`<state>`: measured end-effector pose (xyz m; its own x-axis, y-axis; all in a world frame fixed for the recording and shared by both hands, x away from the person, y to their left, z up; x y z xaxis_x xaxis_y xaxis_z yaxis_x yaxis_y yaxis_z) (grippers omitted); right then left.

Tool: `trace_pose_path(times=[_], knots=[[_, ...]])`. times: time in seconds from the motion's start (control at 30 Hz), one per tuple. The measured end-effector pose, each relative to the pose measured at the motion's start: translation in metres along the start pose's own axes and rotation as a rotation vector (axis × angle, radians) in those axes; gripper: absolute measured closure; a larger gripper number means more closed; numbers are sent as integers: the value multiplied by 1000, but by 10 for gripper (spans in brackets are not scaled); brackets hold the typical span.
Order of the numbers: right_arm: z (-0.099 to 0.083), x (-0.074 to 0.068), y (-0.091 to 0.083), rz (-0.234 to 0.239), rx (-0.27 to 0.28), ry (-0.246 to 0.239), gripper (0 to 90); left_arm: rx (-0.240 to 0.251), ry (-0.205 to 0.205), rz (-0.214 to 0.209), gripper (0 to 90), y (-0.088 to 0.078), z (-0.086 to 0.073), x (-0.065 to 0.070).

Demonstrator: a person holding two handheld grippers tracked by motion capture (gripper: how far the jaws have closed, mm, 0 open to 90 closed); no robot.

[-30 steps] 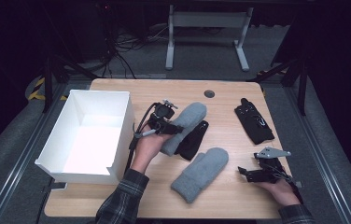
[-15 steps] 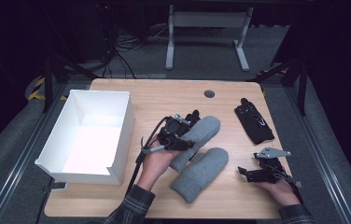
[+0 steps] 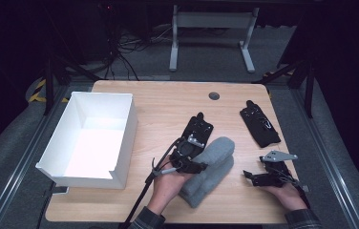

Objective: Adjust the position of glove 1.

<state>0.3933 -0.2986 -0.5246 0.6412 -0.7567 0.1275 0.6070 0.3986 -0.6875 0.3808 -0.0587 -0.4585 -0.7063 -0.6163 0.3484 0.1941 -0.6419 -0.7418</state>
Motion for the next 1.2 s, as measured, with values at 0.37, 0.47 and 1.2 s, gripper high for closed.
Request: trace_pose_path(times=[0.37, 0.47, 1.2], knots=[[0, 0, 0, 0, 0, 0, 85, -30, 13, 26, 571, 21, -11, 1], [0, 0, 0, 0, 0, 0, 85, -26, 18, 23, 462, 22, -10, 0], [0, 0, 0, 1, 1, -2, 85, 66, 50, 83, 227, -4, 24, -51]])
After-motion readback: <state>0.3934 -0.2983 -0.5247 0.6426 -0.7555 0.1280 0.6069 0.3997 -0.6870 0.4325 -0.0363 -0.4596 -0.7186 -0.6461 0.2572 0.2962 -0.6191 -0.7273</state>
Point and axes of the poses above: each handheld gripper's, and its own axes: y roughly forward along the jaws, z roughly out of its top, x roughly to its right, the point moved 8 cm from there along y, roughly forward along the jaws, and after that the axes turned 8 degrees about -y, right-handed, at the moved point
